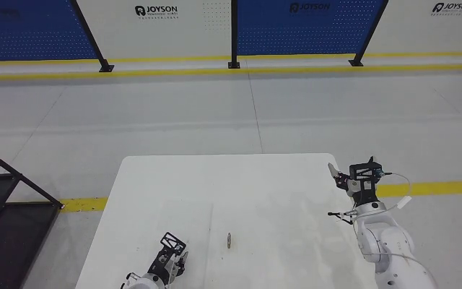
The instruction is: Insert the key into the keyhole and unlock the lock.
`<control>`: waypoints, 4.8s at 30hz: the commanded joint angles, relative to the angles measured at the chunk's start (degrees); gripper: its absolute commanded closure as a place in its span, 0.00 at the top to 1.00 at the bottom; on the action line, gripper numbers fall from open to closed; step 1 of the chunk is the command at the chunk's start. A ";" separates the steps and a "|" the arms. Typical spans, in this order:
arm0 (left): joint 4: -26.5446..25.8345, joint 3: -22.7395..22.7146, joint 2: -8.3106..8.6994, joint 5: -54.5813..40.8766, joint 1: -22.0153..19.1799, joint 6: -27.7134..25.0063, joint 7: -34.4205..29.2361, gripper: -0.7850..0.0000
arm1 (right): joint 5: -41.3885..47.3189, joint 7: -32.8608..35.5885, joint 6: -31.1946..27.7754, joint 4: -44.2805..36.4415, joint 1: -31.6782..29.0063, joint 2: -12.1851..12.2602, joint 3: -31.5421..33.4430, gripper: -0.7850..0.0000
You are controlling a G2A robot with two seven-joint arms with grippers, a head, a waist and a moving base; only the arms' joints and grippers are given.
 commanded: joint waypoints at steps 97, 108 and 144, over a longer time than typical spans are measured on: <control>14.09 -6.38 1.88 -11.82 -1.71 -26.92 75.09 0.00 | -16.57 4.97 2.26 17.00 4.86 -8.14 -46.91 0.84; 14.09 -6.38 1.88 -11.82 -1.71 -26.92 75.09 0.00 | -15.31 3.32 2.98 20.31 5.91 -8.98 -48.52 0.30; 14.09 -6.38 1.88 -11.82 -1.71 -26.92 75.09 0.00 | -2.88 -15.44 -28.02 3.76 -5.06 -2.28 -26.85 0.00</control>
